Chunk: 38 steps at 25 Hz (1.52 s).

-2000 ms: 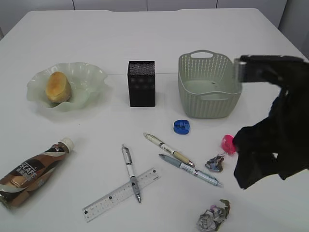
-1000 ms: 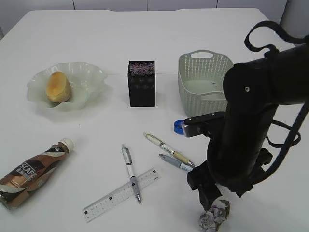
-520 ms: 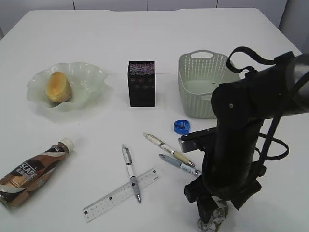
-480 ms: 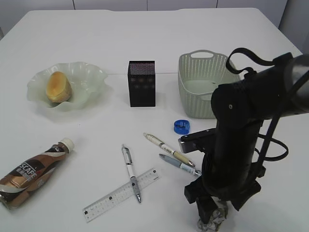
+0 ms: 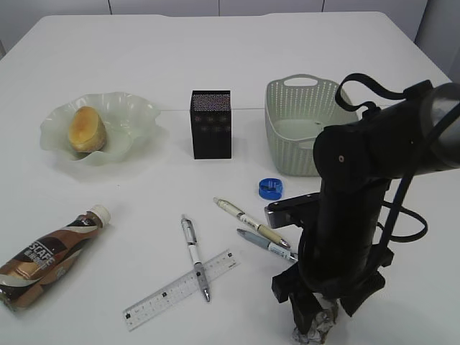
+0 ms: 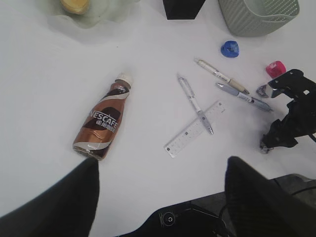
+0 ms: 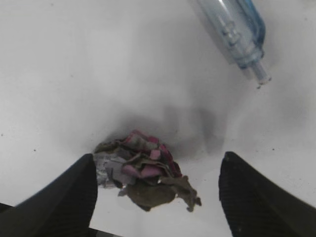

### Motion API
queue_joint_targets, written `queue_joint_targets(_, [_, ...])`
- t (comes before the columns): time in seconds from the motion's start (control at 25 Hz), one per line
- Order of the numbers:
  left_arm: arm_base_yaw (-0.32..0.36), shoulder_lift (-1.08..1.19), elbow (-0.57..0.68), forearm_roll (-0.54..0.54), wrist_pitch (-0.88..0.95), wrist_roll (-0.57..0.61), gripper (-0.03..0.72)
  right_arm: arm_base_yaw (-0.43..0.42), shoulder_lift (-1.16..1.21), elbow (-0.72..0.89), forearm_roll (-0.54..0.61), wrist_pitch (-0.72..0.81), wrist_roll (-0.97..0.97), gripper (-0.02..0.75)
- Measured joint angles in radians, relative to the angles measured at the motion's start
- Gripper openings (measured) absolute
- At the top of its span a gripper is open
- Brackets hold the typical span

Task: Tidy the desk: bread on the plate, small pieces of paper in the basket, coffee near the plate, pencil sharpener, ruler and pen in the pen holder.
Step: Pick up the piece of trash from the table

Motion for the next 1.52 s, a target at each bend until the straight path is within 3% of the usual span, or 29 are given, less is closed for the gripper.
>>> queue_joint_targets(0.48, [0.0, 0.0, 0.0, -0.019, 0.0, 0.0, 0.581, 0.0, 0.0, -0.001, 0.01, 0.0, 0.0, 0.382])
queue_joint_targets(0.68, [0.0, 0.0, 0.0, -0.031, 0.0, 0.0, 0.581, 0.0, 0.0, -0.001, 0.01, 0.0, 0.0, 0.231])
queue_joint_targets(1.08, [0.0, 0.0, 0.0, -0.031, 0.0, 0.0, 0.58, 0.0, 0.002, -0.001, 0.01, 0.028, -0.002, 0.011])
queue_joint_targets(1.52, [0.0, 0.0, 0.0, -0.031, 0.0, 0.0, 0.58, 0.002, -0.05, -0.008, 0.024, 0.12, -0.008, -0.005])
